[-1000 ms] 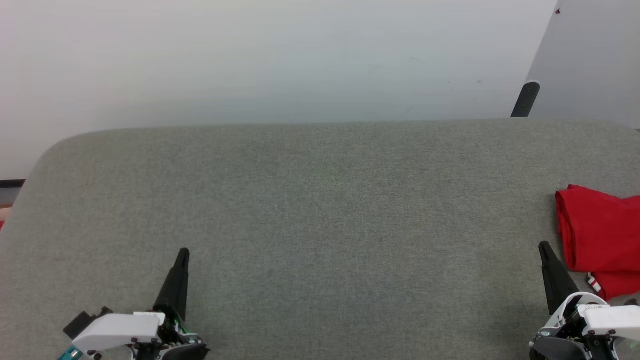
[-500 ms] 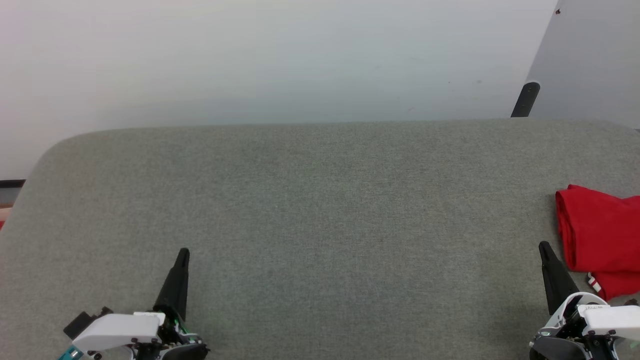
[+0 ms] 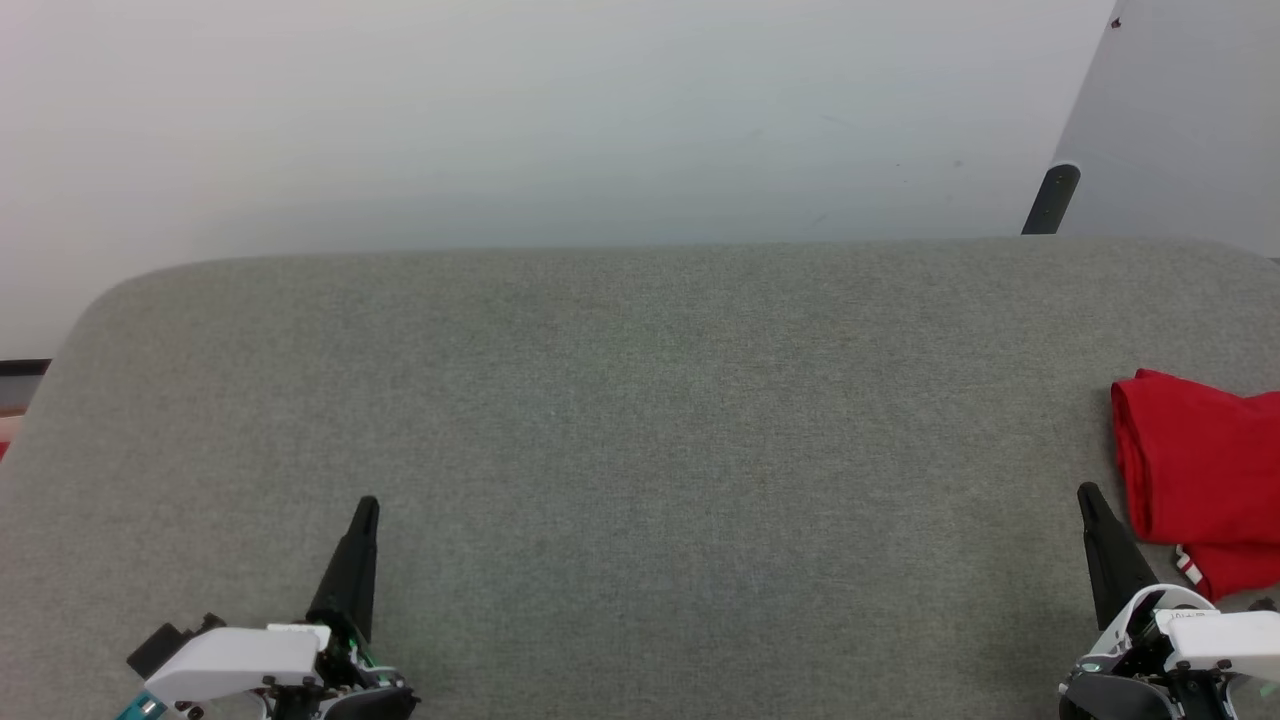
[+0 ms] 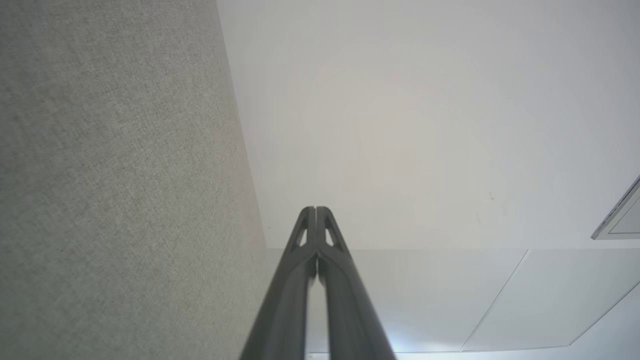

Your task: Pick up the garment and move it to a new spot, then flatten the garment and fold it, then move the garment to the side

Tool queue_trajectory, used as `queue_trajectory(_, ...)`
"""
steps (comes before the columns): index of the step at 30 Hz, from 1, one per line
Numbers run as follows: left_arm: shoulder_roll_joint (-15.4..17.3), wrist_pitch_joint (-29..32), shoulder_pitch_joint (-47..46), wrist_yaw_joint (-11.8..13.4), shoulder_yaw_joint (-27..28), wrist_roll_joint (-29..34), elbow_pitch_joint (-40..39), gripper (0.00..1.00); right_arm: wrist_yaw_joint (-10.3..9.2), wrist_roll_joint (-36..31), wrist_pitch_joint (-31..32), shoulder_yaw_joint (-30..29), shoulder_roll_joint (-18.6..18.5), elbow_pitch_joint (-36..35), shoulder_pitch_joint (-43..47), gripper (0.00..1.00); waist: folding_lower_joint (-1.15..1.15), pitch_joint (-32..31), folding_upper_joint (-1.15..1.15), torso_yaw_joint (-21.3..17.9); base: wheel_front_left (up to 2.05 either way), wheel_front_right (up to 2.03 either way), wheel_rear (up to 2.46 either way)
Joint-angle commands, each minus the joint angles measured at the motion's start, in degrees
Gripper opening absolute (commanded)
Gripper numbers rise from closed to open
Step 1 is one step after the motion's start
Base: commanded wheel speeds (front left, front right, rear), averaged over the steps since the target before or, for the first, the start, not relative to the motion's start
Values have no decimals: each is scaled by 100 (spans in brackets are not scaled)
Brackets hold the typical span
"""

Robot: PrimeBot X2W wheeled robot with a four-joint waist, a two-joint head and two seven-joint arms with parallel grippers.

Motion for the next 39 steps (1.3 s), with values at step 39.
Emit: queue_trajectory(39, 1, 9, -58, -32, 15, -19, 5, 0, 2, 25, 4, 9, 17, -1, -17, 0, 0, 0, 0, 0, 0, 0, 0)
